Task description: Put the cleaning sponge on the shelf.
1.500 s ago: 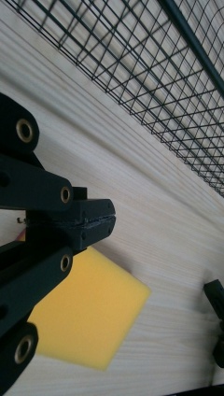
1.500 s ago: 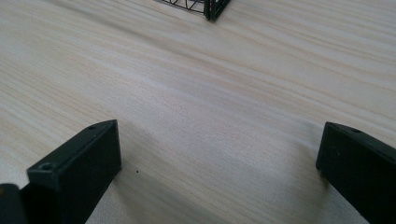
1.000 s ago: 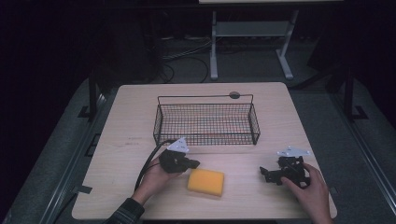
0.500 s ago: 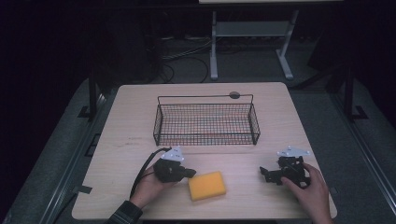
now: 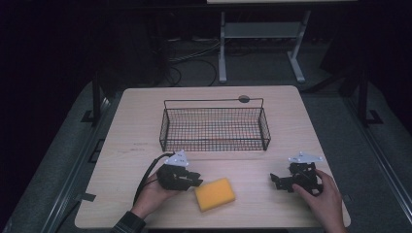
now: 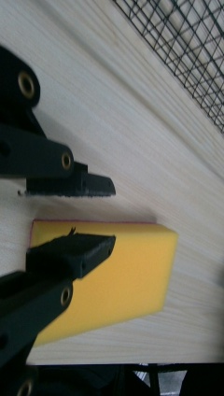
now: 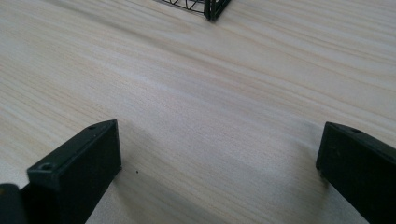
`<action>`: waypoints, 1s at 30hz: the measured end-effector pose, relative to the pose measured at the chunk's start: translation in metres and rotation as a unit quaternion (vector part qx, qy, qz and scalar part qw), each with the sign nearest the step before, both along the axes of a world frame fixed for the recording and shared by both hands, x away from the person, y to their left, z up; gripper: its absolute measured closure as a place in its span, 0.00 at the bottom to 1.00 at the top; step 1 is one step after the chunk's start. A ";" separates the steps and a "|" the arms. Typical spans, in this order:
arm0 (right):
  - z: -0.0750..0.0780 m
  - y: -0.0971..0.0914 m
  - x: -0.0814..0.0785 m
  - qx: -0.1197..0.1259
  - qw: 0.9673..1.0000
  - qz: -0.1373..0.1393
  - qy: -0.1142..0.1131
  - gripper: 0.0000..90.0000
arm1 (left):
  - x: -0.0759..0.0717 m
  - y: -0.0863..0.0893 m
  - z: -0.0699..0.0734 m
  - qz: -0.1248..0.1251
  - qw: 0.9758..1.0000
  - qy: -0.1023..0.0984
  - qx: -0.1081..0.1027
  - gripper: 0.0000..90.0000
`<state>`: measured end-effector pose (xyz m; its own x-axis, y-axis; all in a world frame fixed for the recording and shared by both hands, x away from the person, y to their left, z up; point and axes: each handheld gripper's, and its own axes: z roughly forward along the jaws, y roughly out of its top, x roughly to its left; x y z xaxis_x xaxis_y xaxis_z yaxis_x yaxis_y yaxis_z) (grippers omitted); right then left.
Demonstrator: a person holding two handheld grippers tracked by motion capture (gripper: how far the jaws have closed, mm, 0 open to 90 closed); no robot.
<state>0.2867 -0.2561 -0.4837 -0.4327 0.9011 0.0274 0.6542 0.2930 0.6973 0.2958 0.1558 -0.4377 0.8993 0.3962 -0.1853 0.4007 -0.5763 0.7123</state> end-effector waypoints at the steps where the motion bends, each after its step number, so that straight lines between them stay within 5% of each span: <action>1: 0.000 0.000 0.000 0.000 1.000 0.000 0.000 0.00 | 0.000 0.000 0.002 0.004 1.000 0.001 0.000 0.72; 16: 0.000 0.000 0.000 0.000 1.000 0.000 0.000 0.00 | -0.002 -0.024 0.017 -0.021 0.998 0.010 0.063 0.18; 30: 0.000 0.000 0.000 0.000 1.000 0.000 0.000 0.00 | -0.011 -0.057 0.020 -0.055 0.991 0.007 0.121 0.14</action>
